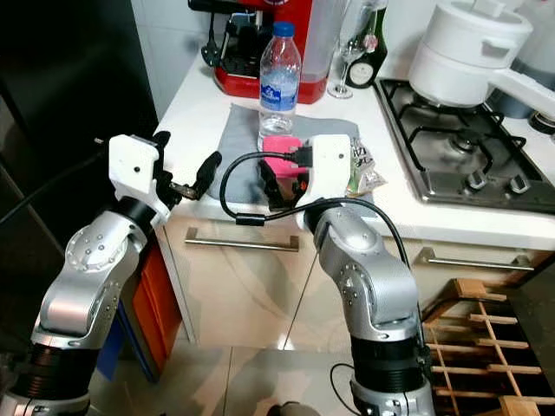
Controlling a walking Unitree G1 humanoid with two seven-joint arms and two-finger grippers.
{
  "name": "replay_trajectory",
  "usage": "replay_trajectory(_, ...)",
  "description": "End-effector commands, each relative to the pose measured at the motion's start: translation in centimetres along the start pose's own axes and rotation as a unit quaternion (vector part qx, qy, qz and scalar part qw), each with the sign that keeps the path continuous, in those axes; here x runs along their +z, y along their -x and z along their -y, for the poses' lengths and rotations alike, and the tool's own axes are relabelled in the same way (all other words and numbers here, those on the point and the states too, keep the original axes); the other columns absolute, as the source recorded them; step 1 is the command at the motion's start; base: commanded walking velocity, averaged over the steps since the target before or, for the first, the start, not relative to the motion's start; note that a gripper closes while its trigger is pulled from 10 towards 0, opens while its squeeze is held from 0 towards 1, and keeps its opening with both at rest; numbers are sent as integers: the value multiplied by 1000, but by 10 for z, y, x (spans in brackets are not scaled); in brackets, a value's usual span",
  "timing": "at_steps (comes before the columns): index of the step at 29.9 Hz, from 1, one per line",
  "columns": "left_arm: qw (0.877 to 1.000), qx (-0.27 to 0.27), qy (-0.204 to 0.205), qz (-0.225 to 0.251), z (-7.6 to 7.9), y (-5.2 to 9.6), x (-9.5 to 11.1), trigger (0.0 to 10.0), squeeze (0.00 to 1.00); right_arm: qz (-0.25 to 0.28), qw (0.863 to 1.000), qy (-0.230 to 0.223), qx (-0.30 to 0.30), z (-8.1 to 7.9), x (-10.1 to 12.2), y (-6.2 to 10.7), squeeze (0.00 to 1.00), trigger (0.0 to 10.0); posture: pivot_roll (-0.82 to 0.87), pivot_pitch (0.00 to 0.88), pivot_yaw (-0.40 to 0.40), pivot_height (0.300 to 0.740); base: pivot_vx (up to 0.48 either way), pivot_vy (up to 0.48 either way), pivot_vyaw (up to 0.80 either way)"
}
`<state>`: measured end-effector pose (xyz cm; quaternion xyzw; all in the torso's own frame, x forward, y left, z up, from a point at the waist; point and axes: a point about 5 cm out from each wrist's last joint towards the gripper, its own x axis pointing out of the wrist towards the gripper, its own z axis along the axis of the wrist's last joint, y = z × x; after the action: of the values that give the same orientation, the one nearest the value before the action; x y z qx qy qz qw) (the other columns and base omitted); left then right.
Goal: Restocking fridge
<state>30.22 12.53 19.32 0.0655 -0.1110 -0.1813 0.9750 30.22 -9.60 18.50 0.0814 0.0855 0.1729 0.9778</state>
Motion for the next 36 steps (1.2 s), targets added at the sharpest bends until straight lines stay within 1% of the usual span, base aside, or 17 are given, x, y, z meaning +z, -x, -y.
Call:
replay_trajectory(1, 1000, -10, -1, 3, 4, -4, 3, 10000, 0, -34, 999, -5, -2, 1, -14, -3, 0, 10000, -58, 0, -34, 740, 0, 0, 0)
replay_trajectory(6, 1000, -12, 2, 5, 6, -6, 3, 10000, 0, -44, 999, -14, 5, -4, -20, -10, 0, 10000, -64, 0, -33, 740, 0, 0, 0)
replay_trajectory(12, 1000, -12, 4, 5, 7, -7, 3, 10000, 0, -48, 999, -19, -2, -3, -24, -18, 0, 10000, -60, 0, -37, 740, 0, 0, 0)
replay_trajectory(16, 1000, -10, 5, 6, 7, -7, 3, 10000, 0, -40, 999, -10, -9, -5, -23, -29, 0, 10000, -56, 0, -40, 740, 0, 0, 0)
replay_trajectory(22, 1000, -8, 6, 6, 7, -7, 3, 10000, 0, -29, 999, 6, -17, -5, -23, -38, 0, 10000, -50, 0, -44, 740, 0, 0, 0)
replay_trajectory(23, 1000, -8, 6, 6, 7, -7, 3, 10000, 0, -31, 999, 10, -31, -2, -25, -41, 0, 9333, -49, 0, -44, 740, 0, 0, 0)
replay_trajectory(24, 1000, -8, 6, 6, 7, -7, 3, 10000, 0, -31, 999, 10, -31, -2, -25, -41, 0, 9333, -49, 0, -44, 740, 0, 0, 0)
replay_trajectory(25, 1000, -8, 6, 7, 7, -7, 3, 10000, 0, -29, 999, 9, -31, -2, -25, -42, 0, 0, -48, 0, -44, 740, 0, 0, 0)
replay_trajectory(29, 1000, -9, 7, 6, 7, -7, 3, 10000, 0, -26, 999, 13, -37, -4, -27, -45, 0, 0, -49, 0, -42, 740, 0, 0, 0)
replay_trajectory(35, 1000, -12, 7, 5, 7, -7, 3, 10000, 0, -18, 998, 9, -53, 0, -28, -46, 8, 0, -51, 0, -33, 740, 0, 0, 0)
replay_trajectory(36, 1000, -12, 7, 5, 7, -8, 3, 10000, 0, -15, 998, 9, -55, 1, -28, -46, 90, 0, -52, 0, -32, 740, 0, 0, 0)
